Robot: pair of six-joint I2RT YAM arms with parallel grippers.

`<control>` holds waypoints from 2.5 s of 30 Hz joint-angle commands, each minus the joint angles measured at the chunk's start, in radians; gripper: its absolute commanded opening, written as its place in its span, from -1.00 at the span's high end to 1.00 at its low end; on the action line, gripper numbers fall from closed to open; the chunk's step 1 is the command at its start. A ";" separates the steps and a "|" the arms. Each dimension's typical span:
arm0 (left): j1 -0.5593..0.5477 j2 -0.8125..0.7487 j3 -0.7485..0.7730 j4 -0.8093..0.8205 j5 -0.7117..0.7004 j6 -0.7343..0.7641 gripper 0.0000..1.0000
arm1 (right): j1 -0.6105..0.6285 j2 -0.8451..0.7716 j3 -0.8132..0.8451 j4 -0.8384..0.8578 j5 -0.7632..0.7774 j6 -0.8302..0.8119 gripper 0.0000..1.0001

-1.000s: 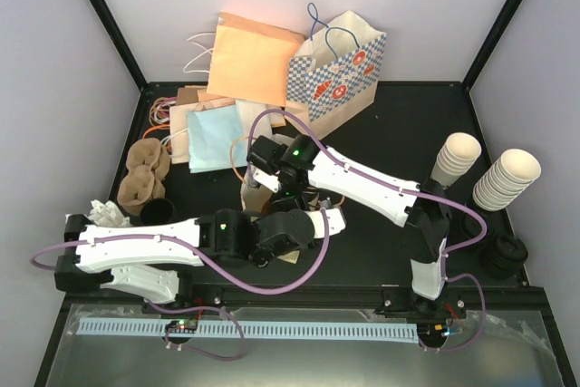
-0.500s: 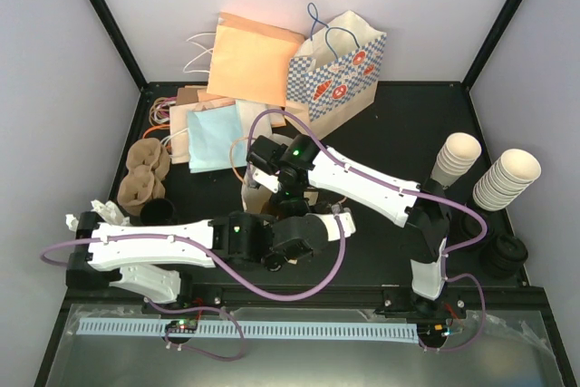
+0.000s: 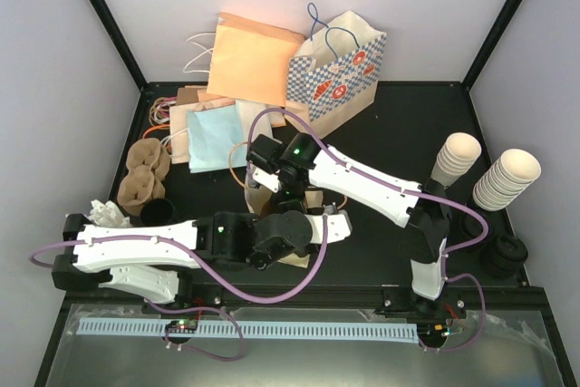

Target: Pack the takeout coffee

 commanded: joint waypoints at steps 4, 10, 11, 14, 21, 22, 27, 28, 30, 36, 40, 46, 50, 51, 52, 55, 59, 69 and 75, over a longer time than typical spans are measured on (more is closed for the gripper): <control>-0.015 0.004 0.016 0.100 0.065 -0.010 0.97 | -0.002 -0.028 -0.048 0.050 -0.006 -0.003 0.25; -0.015 0.015 0.012 0.107 0.076 -0.015 0.97 | -0.002 -0.063 -0.152 0.097 -0.028 0.003 0.25; -0.016 0.017 0.012 0.107 0.077 -0.017 0.97 | -0.002 -0.068 -0.168 0.102 -0.028 0.003 0.25; -0.015 0.019 0.012 0.109 0.085 -0.021 0.97 | -0.003 -0.077 -0.193 0.115 -0.027 0.004 0.25; -0.015 0.036 0.015 0.112 0.102 -0.029 0.97 | -0.002 -0.091 -0.159 0.098 -0.026 0.011 0.25; -0.015 0.036 0.015 0.116 0.113 -0.029 0.97 | -0.002 -0.092 -0.143 0.093 -0.029 0.011 0.25; -0.015 0.079 0.027 0.141 0.165 -0.030 0.97 | -0.002 -0.066 -0.079 0.058 -0.028 0.014 0.24; -0.015 0.087 0.032 0.141 0.175 -0.029 0.97 | -0.002 -0.061 -0.073 0.054 -0.027 0.015 0.24; -0.015 0.101 0.037 0.138 0.186 -0.030 0.97 | -0.002 -0.056 -0.065 0.048 -0.030 0.018 0.24; -0.015 0.132 0.038 0.124 0.195 -0.029 0.97 | -0.002 -0.058 -0.051 0.027 -0.031 0.045 0.23; -0.015 0.142 0.052 0.106 0.166 -0.032 0.97 | -0.002 -0.058 -0.070 0.034 -0.034 0.046 0.23; -0.015 0.102 0.063 0.093 0.126 -0.039 0.97 | -0.002 -0.079 -0.152 0.085 -0.030 0.031 0.24; -0.015 0.051 0.020 0.122 0.113 -0.048 0.94 | -0.002 -0.097 -0.209 0.131 -0.038 0.009 0.25; -0.015 0.048 0.009 0.127 0.111 -0.050 0.89 | -0.002 -0.100 -0.222 0.142 -0.040 0.006 0.25; -0.015 0.025 0.003 0.131 0.111 -0.057 0.80 | -0.002 -0.101 -0.232 0.152 -0.043 0.003 0.25; -0.015 -0.009 0.005 0.120 0.139 -0.078 0.33 | -0.002 -0.103 -0.256 0.172 -0.051 0.000 0.26; -0.015 -0.051 0.045 0.083 0.198 -0.120 -0.09 | -0.002 -0.106 -0.269 0.183 -0.051 0.001 0.26; -0.015 -0.180 0.179 -0.081 0.199 -0.245 -0.22 | -0.002 -0.127 -0.295 0.200 -0.049 -0.009 0.26; -0.009 -0.263 0.248 -0.177 0.045 -0.320 -0.23 | -0.002 -0.126 -0.290 0.200 -0.045 -0.014 0.26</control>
